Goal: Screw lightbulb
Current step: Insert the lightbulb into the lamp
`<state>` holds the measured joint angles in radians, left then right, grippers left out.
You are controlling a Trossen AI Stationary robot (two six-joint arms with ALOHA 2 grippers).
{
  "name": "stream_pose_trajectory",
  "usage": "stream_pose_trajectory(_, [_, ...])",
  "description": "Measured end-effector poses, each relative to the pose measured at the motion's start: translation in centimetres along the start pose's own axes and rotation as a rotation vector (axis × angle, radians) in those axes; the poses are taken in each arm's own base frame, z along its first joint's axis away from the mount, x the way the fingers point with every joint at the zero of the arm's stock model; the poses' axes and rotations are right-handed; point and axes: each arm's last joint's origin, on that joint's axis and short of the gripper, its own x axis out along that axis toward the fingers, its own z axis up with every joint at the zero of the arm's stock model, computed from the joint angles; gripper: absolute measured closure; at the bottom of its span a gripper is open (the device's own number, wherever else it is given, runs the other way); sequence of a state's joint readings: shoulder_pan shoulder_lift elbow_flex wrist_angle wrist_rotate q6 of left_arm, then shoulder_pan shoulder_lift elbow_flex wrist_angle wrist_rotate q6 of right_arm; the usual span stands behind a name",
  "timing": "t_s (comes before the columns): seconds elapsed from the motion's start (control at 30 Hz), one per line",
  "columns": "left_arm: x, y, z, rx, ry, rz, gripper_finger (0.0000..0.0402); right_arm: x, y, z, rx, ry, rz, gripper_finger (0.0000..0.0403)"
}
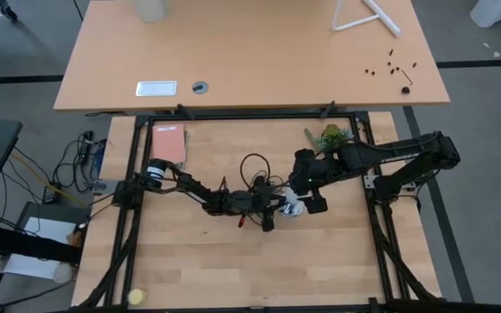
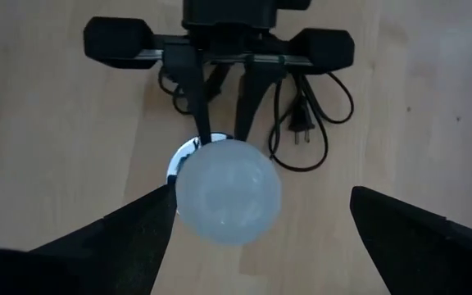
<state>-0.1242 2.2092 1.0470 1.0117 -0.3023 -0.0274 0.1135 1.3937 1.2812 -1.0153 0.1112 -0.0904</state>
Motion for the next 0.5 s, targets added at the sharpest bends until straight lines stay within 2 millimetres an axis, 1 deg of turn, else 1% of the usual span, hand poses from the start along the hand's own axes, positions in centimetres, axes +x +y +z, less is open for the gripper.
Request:
stream_pose_trajectory(0.2, [0.6, -0.2, -1.0, -0.008, -0.004, 0.0, 0.0298, 0.0, 0.0, 0.0, 0.002, 0.003, 0.0, 0.0029])
stream_pose_trajectory(0.27, [0.9, -0.3, -1.0, -0.014, -0.017, -0.011, 0.0298, 0.0, 0.0, -0.1, 0.005, 0.006, 0.001, 0.0029])
stream_pose_trajectory(0.5, [0.9, -0.3, -1.0, -0.017, -0.01, -0.018, 0.0298, -0.1, 0.0, -0.2, 0.005, 0.021, 0.002, 0.0029])
